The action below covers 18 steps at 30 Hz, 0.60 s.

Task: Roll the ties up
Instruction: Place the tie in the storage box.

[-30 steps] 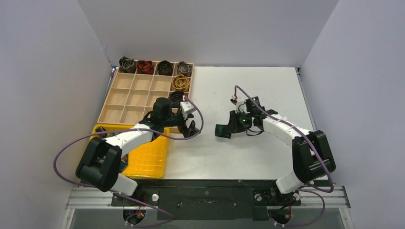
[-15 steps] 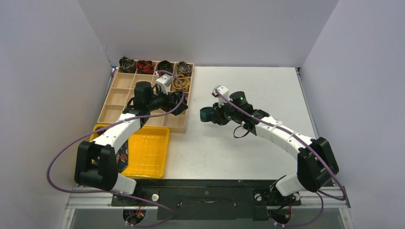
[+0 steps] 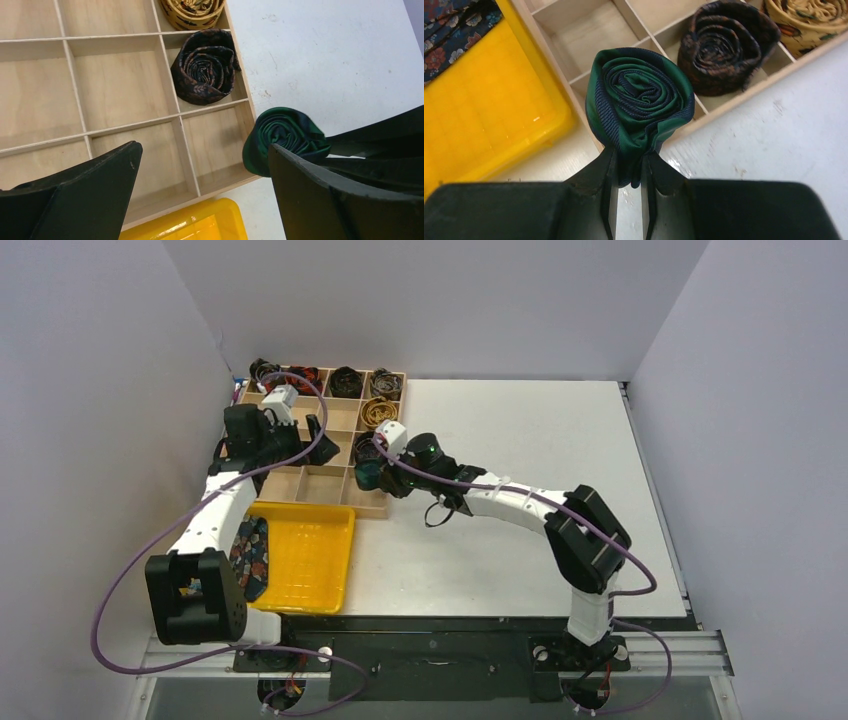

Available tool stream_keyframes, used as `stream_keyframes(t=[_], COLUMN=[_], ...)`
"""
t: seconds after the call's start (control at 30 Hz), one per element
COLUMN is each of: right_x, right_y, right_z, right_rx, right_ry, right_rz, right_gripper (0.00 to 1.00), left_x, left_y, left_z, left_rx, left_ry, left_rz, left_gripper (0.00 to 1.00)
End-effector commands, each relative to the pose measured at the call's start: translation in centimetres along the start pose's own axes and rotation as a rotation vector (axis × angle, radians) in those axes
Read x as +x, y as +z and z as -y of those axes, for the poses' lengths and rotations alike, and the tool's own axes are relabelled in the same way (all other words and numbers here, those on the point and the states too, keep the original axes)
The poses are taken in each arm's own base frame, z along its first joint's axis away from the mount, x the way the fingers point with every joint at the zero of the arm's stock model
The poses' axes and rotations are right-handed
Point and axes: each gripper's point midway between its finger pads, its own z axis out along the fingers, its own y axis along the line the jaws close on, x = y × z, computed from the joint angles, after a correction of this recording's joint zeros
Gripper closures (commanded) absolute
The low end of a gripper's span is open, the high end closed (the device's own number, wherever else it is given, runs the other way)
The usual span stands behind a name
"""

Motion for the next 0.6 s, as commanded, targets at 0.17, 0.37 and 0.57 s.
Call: stream_keyframes(t=[0.17, 0.37, 0.57], right_x=[-3.3, -0.5, 2.9], right_y=[4.6, 6.1, 7.2], right_z=[-1.1, -0.8, -0.5], right_rx=[-0.030, -0.003, 0.040], right_ry=[-0.025, -0.007, -0.033], right_rz=[0.090, 0.031, -0.040], right_gripper=[1.00, 1.00, 1.00], left_x=[-0.2, 0.7, 1.8], left_y=[-0.4, 0.1, 1.5], left_z=[-0.5, 0.6, 2.6], left_rx=[-0.009, 0.071, 0.219], left_ry=[-0.056, -0.112, -0.305], left_rz=[-0.027, -0.055, -0.081], left_gripper=[0.03, 0.03, 0.05])
